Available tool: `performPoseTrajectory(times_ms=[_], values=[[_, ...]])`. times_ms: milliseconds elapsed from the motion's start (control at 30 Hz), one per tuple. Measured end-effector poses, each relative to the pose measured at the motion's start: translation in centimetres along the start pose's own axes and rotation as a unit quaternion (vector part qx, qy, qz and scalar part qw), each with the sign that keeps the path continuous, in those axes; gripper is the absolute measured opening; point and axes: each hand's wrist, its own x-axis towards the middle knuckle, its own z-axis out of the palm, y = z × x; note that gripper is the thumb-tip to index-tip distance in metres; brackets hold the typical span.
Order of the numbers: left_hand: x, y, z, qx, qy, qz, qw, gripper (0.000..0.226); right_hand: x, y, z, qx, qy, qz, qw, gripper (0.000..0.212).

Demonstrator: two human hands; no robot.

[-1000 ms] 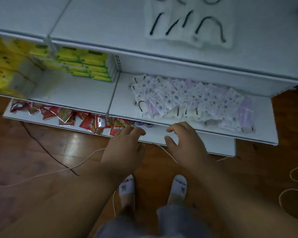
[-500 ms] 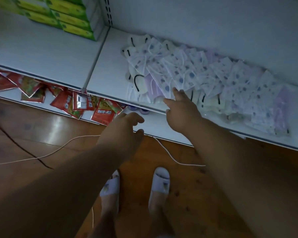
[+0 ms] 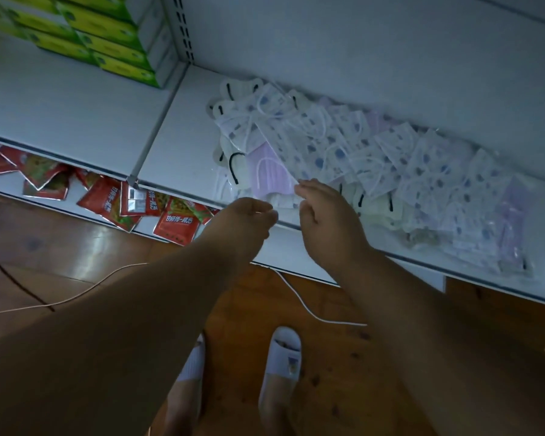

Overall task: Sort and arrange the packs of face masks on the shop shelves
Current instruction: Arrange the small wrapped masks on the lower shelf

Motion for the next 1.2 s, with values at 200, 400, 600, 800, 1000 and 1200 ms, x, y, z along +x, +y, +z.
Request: performPoseTrajectory(times_ms=[200,400,600,800,1000,1200], values=[[1.4,2.3,0.8,-0.324,-0.022,-0.098,0.941,0.031,-1.3,-2.4,0.2,0.129,-0.052,-0.058,0.989,0.034],[2.2,2.9,-0.5,-0.237,0.074,-0.122,0.961,0.017,3.0,-0.1,0.0,-0.050,-0.032,0.014,0.998,0.037],[1.8,1.7,-1.4,-0.212,0.063,-0.124,0.967,0.028,5.4,4.1,0.5,-0.247,-0.175,0.088,0.949,0.051],[1.9,1.2,-1.6,-0.196,0.079,-0.081,0.974,0.033,3.3,0.6,0.3,-0.082,-0.014,0.022,0.996,0.041],[1.8,1.2,-3.0,-0.309,0.047,-0.099,0.945,0.031,0.5,-5.4,1.8,0.135,-0.118,-0.069,0.981,0.034],[3.8,-0.8,-6.3,-0.255,0.159,-0.088,0.950,0.033,5.8,-4.7,4.1,0.073,-0.019,-0.012,0.997,0.042]])
